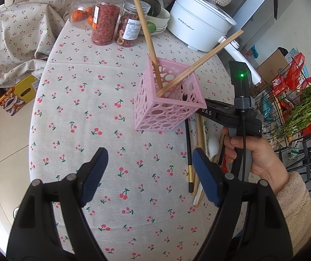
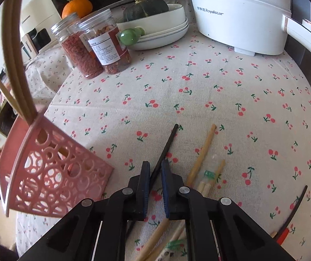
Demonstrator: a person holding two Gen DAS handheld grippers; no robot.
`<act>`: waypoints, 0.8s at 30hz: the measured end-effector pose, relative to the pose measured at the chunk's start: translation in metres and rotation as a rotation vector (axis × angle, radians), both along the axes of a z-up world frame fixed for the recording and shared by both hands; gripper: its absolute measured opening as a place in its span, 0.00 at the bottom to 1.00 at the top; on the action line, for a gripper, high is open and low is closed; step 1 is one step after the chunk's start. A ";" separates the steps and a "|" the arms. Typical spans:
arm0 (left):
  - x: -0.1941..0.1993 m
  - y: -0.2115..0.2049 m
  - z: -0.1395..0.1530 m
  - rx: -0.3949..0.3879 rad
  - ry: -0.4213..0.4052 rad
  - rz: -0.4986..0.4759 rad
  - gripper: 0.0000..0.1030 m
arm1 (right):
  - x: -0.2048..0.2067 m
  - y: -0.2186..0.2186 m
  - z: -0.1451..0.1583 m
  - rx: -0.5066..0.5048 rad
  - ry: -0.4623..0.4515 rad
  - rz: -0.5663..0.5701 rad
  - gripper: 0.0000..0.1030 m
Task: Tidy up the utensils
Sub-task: 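Move the right tool to the pile and grasp a black chopstick, then lift the black chopstick toward the basket with right tool while left tool grasps a wooden chopstick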
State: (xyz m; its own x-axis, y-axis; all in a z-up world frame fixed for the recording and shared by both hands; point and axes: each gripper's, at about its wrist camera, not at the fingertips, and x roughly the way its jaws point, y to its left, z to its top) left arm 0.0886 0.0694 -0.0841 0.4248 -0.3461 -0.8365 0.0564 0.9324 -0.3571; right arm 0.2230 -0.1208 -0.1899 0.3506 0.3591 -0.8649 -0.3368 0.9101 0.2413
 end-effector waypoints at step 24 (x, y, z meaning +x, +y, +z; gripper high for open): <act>-0.012 0.004 0.016 -0.042 -0.034 0.004 0.77 | -0.075 0.005 0.054 0.026 0.066 -0.027 0.05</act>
